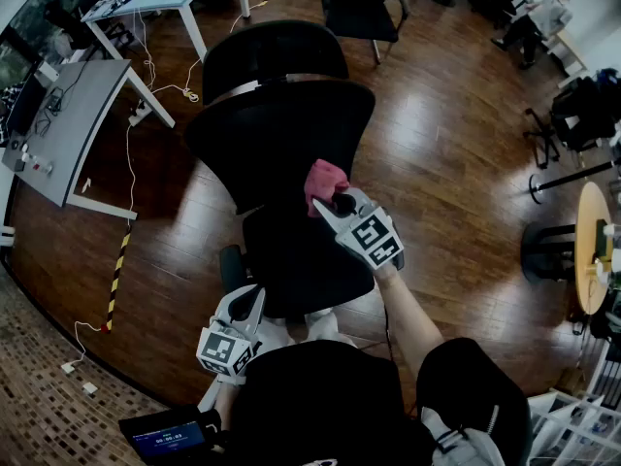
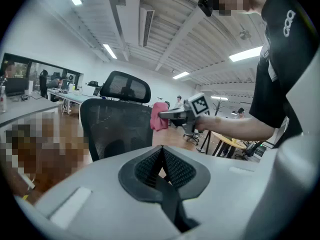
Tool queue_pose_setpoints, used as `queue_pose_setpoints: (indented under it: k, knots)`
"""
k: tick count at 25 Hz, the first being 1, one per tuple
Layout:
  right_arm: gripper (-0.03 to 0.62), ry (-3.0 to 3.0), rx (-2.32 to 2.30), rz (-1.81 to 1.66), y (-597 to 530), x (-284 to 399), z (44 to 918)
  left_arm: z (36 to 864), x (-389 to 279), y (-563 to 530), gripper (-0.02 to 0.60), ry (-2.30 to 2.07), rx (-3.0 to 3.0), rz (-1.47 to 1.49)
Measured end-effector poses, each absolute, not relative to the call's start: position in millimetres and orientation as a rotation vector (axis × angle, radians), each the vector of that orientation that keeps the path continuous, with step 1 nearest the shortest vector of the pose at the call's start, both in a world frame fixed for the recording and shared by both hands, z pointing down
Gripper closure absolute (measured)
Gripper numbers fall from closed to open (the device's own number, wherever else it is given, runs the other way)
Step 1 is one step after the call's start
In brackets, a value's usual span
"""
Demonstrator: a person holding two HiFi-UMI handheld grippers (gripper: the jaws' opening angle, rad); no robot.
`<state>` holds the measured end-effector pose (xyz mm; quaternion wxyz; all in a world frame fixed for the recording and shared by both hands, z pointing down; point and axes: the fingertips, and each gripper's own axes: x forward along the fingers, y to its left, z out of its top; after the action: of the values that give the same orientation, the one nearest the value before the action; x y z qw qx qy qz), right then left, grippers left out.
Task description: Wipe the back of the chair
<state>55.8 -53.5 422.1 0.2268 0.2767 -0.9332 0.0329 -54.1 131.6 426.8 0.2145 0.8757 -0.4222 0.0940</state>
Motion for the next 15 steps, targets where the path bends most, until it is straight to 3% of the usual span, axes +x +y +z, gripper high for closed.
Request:
queue_pose_setpoints:
  k: [10,15]
  knots:
    - [0.543,-2.516,0.575,-0.041,-169.1,-208.1,430.2,434.3,-160.8,120.9,0.589,-1.112,2.467,0.232]
    - [0.543,-2.365,0.491,-0.144,-188.3,-273.6,472.1,440.1,-216.7,122.4,0.589,-1.129,2.473,0.252]
